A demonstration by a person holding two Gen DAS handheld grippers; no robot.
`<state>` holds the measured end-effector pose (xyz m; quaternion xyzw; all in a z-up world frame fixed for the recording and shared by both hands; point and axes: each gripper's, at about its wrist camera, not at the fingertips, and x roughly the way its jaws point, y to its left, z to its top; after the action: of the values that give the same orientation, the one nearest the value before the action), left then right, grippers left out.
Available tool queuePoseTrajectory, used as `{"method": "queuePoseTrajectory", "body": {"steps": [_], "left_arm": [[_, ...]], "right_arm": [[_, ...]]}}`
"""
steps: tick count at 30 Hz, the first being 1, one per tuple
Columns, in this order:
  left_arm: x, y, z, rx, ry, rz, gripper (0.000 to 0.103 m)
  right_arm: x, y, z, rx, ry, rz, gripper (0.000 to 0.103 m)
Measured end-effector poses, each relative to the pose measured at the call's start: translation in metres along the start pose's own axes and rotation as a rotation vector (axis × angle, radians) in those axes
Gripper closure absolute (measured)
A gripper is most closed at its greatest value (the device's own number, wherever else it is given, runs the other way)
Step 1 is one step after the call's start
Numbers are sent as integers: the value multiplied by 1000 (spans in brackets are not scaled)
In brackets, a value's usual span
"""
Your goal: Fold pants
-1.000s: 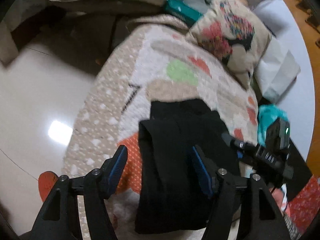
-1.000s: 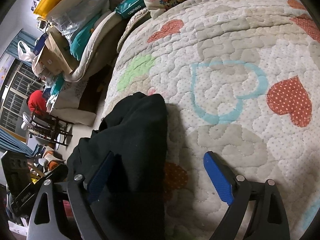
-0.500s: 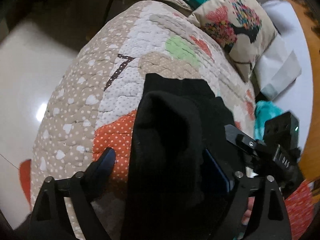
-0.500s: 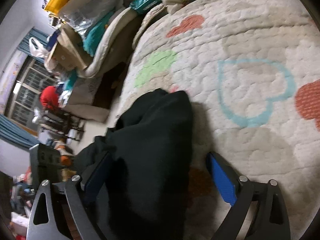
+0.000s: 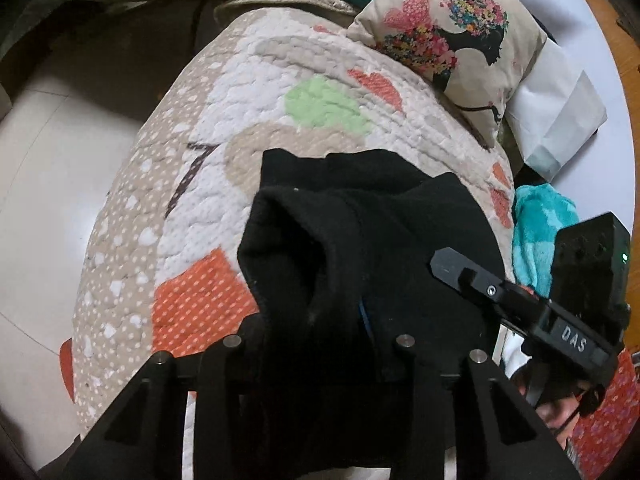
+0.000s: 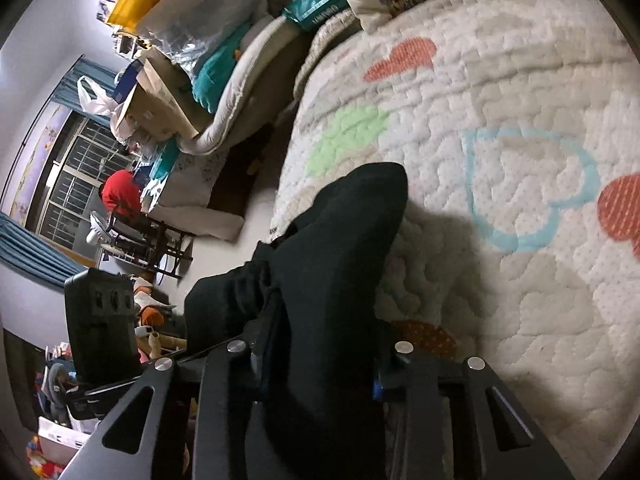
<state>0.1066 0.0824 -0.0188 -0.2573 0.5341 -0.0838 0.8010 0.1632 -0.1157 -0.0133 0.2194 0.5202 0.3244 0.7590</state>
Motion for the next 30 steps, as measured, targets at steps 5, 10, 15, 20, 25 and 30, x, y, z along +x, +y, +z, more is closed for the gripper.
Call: {"method": "queuePoseTrajectory", "body": {"steps": [5,10,15,20,25,30], "left_arm": [[0,-23,10,26,-25,-7,69],[4,-38,21,47,-41,-24,69],[13,-46,32,65,-48,-36,69],[15,-56,36,103,-73,-12,69],[15,-76,43,185,-116,73,70],[15,-86,48,229,-154,127,70]], "right_arm": [[-19,4,9,-29,-57,-23,69],[-35,-2,19,-19,-114,-31,69],[-43,-8,25,-7,-146,-41,69],[-49,-15,31,8,-171,-49,69],[-49,-18,39,15,-188,-53,69],[-49,-16,48,-3,-186,-68,69]]}}
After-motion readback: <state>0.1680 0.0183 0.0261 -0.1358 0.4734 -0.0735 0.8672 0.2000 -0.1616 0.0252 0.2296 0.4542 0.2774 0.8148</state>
